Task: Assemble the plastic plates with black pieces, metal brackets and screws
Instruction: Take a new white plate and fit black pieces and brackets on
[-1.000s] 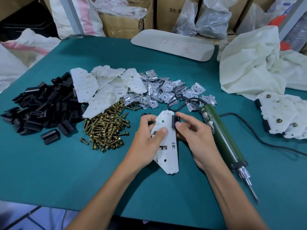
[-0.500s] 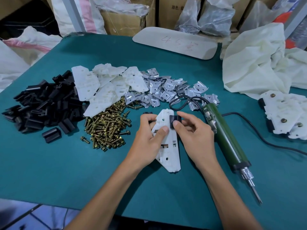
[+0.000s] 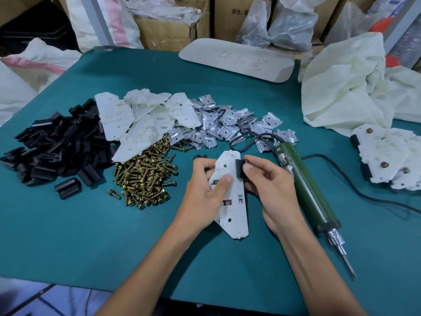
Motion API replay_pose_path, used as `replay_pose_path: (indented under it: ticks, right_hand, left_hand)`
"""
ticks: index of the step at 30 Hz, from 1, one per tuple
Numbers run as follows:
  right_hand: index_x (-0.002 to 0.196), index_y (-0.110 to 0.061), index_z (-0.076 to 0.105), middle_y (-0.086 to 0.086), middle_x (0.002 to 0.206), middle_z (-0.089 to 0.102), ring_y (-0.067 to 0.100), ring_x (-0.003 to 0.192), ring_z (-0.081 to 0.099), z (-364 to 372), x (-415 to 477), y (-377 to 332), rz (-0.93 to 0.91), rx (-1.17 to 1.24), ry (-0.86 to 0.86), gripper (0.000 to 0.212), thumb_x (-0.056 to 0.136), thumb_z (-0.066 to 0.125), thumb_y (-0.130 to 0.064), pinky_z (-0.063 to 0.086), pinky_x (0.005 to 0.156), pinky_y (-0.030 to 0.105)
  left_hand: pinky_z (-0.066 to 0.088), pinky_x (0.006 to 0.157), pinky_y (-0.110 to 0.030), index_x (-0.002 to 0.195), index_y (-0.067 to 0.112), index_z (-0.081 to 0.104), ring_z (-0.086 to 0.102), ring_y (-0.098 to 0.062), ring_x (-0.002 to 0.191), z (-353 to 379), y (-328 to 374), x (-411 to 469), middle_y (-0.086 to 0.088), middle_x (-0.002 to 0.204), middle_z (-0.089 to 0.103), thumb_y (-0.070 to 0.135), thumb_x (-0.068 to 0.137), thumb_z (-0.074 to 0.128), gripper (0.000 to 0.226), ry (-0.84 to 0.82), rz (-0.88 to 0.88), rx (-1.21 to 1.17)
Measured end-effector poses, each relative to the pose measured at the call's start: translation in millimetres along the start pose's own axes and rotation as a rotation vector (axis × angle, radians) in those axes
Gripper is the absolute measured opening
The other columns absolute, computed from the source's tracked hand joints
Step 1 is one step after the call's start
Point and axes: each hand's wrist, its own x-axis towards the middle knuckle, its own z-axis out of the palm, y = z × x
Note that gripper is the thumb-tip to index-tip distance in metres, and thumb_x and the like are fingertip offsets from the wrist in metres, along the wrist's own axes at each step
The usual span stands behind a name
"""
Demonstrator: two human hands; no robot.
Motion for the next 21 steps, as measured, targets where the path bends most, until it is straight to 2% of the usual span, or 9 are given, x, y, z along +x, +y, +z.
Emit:
replay_pose_path:
  ticks: [2,5,8,12,16,21]
  right_hand:
    - [0.106,-0.02,0.076,-0.006,0.074,0.072,0.01,0.078,0.071,1.1,-0.3,4.4,-0.083,-0.086,0.024,0.019,0.093,0.074,-0.006,0.058,0.078,0.023]
    - [0.106,-0.022,0.076,-0.003,0.079,0.075,0.012,0.082,0.073,3.6,0.7,7.7,-0.102,-0.131,0.039,0.019,0.092,0.075,-0.009,0.06,0.079,0.027]
    - [0.106,-0.022,0.075,-0.001,0.083,0.077,0.013,0.083,0.074,1.8,1.6,7.9,-0.109,-0.111,0.027,0.018,0.092,0.076,-0.011,0.058,0.077,0.024]
    - [0.104,-0.024,0.075,-0.005,0.08,0.076,0.011,0.08,0.074,1.3,1.5,9.2,-0.121,-0.11,0.029,0.017,0.091,0.077,-0.013,0.057,0.073,0.022]
    - [0.103,-0.023,0.074,-0.009,0.079,0.076,0.007,0.078,0.073,1.6,0.6,9.2,-0.135,-0.101,0.017,0.017,0.092,0.076,-0.012,0.056,0.07,0.018]
    - [0.102,-0.025,0.074,-0.012,0.083,0.075,0.003,0.079,0.07,2.6,-0.3,9.1,-0.164,-0.132,0.026,0.017,0.092,0.076,-0.012,0.057,0.073,0.021]
  left_hand:
    - [0.05,0.066,-0.013,0.108,0.026,0.044,0.069,0.001,0.084,0.4,-0.2,0.5,0.026,0.095,0.07,0.02,0.099,0.064,0.022,0.002,0.014,0.046]
    - [0.05,0.069,-0.013,0.109,0.026,0.042,0.068,0.002,0.087,-1.4,0.7,1.8,0.03,0.095,0.069,0.022,0.099,0.064,0.024,-0.017,0.001,0.071]
    - [0.051,0.07,-0.016,0.109,0.027,0.042,0.07,0.0,0.088,-1.3,1.7,1.0,0.027,0.097,0.07,0.025,0.097,0.067,0.027,-0.023,-0.009,0.072]
    - [0.051,0.063,-0.016,0.107,0.028,0.044,0.071,-0.002,0.079,1.9,4.2,-0.9,0.023,0.087,0.071,0.029,0.092,0.073,0.033,0.024,-0.013,0.095]
    - [0.051,0.062,-0.017,0.105,0.029,0.044,0.07,-0.004,0.078,2.6,4.0,-2.2,0.022,0.087,0.071,0.03,0.092,0.072,0.031,0.05,-0.006,0.098]
    - [0.051,0.06,-0.019,0.103,0.032,0.044,0.071,-0.006,0.077,3.0,3.8,-1.2,0.018,0.087,0.072,0.034,0.092,0.072,0.03,0.044,-0.013,0.08]
